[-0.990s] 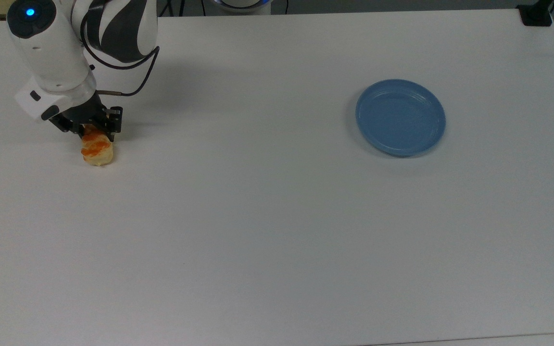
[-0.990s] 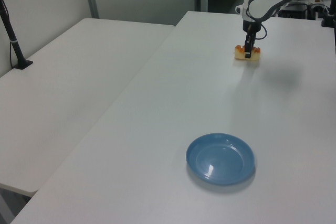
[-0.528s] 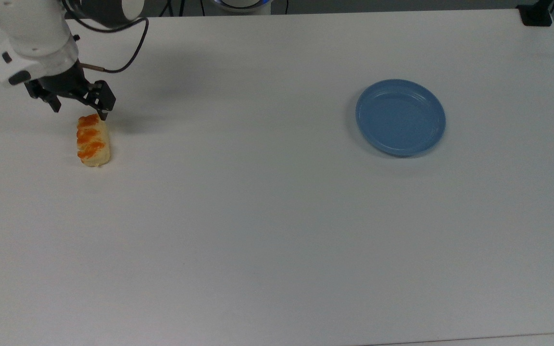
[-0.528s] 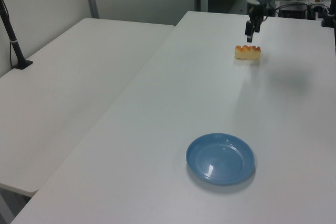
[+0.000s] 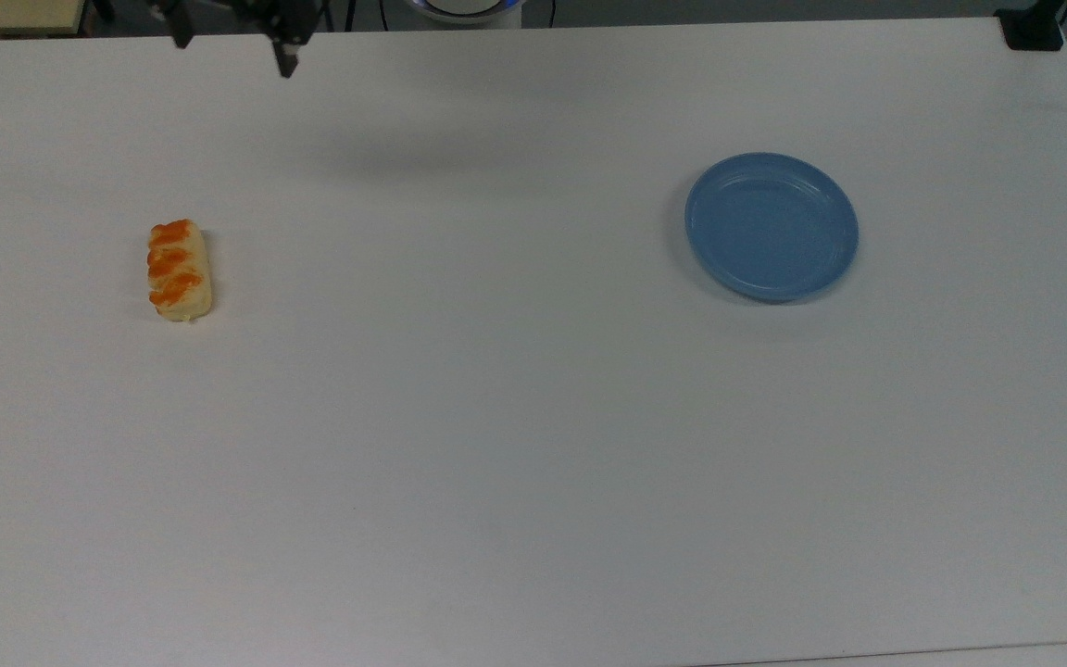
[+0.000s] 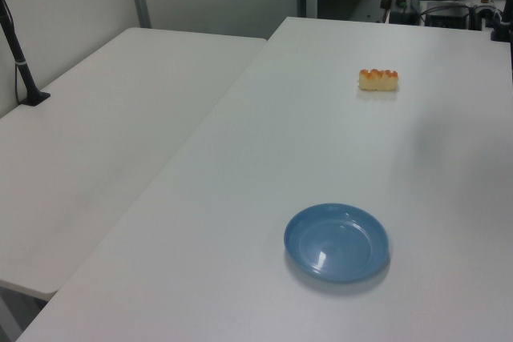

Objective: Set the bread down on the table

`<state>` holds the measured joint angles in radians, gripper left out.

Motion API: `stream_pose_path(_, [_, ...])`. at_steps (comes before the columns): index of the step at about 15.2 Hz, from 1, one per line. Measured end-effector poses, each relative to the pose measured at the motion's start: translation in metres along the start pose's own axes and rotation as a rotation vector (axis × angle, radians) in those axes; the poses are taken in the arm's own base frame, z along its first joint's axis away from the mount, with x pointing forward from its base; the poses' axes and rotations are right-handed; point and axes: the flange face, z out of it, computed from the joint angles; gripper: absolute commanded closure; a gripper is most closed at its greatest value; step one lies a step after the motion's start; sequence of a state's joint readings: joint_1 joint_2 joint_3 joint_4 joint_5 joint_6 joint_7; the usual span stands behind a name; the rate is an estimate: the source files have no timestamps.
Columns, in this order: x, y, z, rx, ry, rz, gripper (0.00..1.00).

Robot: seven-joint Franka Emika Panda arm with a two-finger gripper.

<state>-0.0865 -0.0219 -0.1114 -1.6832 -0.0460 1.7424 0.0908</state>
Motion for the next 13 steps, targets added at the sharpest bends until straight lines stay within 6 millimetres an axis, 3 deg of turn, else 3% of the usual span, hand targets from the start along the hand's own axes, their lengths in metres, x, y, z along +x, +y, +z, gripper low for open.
stream_pose_path(3, [-0.018,-0.045,-0.021,0.042,-0.004,0.001,0.0])
stream_pose_path(5, [-0.021,-0.062,-0.023,0.045,-0.004,-0.02,0.0])
stream_pose_path(13, [-0.018,-0.051,-0.025,0.046,0.006,-0.155,0.0])
